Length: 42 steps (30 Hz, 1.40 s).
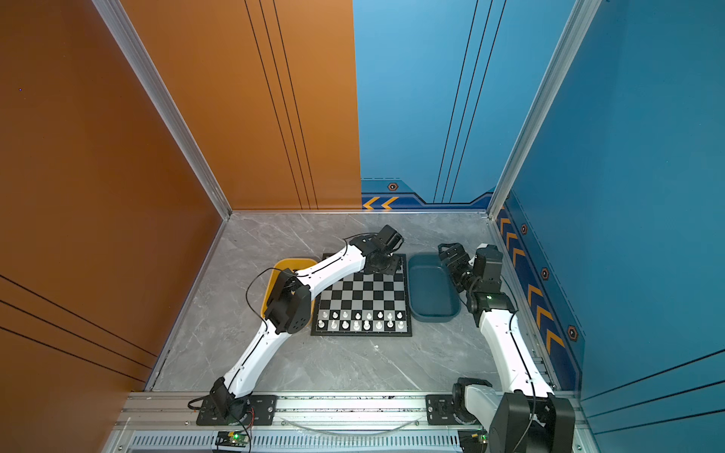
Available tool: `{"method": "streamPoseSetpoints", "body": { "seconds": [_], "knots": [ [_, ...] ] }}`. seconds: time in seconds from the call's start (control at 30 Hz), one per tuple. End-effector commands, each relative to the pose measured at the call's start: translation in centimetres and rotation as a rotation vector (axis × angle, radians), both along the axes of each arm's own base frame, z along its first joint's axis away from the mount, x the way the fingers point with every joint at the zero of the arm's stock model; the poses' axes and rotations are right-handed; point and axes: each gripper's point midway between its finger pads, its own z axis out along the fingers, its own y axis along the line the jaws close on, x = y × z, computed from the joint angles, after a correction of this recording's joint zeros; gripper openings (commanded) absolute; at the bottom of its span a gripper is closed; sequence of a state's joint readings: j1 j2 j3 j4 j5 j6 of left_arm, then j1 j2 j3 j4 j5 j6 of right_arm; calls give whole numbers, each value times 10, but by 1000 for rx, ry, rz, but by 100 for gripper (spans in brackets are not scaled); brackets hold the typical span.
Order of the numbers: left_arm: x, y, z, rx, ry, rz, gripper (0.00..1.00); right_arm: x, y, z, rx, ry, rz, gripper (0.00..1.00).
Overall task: Set up the chess pieces on the board
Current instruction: 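Lower the black piece onto a square beside the other black pieces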
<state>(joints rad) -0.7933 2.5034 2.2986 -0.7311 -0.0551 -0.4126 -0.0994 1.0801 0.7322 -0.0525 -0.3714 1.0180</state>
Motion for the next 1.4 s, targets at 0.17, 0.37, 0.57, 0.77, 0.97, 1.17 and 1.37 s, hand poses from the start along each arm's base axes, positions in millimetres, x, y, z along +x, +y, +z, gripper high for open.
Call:
{"method": "streamPoseSetpoints", "body": {
  "seconds": [0.17, 0.37, 0.57, 0.77, 0.97, 1.17, 1.37],
  "knots": [
    [4, 3, -10, 32, -1, 21, 1, 2, -1, 5, -15, -10, 14, 100],
    [6, 6, -12, 45, -10, 24, 1, 3, -2, 4, -14, -8, 13, 100],
    [7, 9, -11, 61, -23, 26, 2, 4, -2, 3, -14, -7, 15, 100],
    [8, 10, -11, 68, -28, 27, 2, 4, -2, 2, -13, -5, 15, 100],
    [7, 8, -12, 69, -28, 20, 7, 4, -1, 2, -12, -5, 18, 100],
    [4, 6, -17, 74, -22, 13, 15, 4, -1, 1, -8, -2, 20, 100],
    [2, 5, -19, 76, -20, 9, 18, 4, -1, 2, -7, -3, 21, 100]
  ]
}}
